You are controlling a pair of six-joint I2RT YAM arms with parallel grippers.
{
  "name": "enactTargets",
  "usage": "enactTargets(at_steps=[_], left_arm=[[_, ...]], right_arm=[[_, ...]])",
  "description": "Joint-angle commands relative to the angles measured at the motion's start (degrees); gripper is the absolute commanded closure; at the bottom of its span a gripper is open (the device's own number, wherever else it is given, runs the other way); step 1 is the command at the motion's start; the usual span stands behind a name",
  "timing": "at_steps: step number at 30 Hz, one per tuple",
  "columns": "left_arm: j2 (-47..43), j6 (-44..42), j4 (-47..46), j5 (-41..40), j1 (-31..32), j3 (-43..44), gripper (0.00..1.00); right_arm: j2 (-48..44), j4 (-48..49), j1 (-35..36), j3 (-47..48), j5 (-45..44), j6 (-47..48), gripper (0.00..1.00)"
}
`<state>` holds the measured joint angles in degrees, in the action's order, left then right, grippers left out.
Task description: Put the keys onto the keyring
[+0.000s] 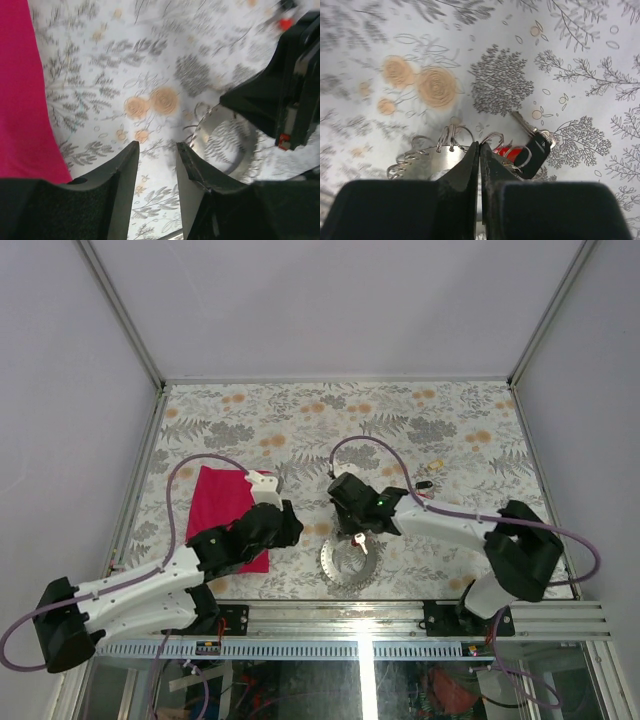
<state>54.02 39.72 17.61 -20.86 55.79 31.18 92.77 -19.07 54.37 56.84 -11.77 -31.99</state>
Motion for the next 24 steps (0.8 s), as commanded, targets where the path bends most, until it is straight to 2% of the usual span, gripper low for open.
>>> enactTargets(at_steps=[1,7,12,16,20,24], left_arm=[[-6.7,-4.8,-0.3,-4.0,-0.1,4.1,0.62],[-13.2,-9.6,-3.0,-4.7,-0.2,6.2,0.44],[-14.8,-11.9,-1.6,-0.8,-0.1,10.1,0.33],[-14.9,-16.8,-1.8,4.6,-0.1,12.4,0.32],[-16.2,-21.3,-5.5,10.6,-0.1,12.8,0.36],[-16.9,-25.4,-9.8,17.6,-0.1,12.5,0.42]], right_arm=[[-11.2,8.4,0.5,-3.2,4.4,7.0,1.0],[-20.1,14.6,0.5,-8.4,9.1,11.2,1.0],[-28.2,20.8,0.5,-12.9,14.0,17.0,1.0],[-35.5,27.2,0.5,-17.6,19.5,20.0,1.0],[-40.7,24.3,0.5,-16.9,25.2,24.0,1.0],[-44.7,27.3,0.6,-18.8,32.5,26.6,1.0]])
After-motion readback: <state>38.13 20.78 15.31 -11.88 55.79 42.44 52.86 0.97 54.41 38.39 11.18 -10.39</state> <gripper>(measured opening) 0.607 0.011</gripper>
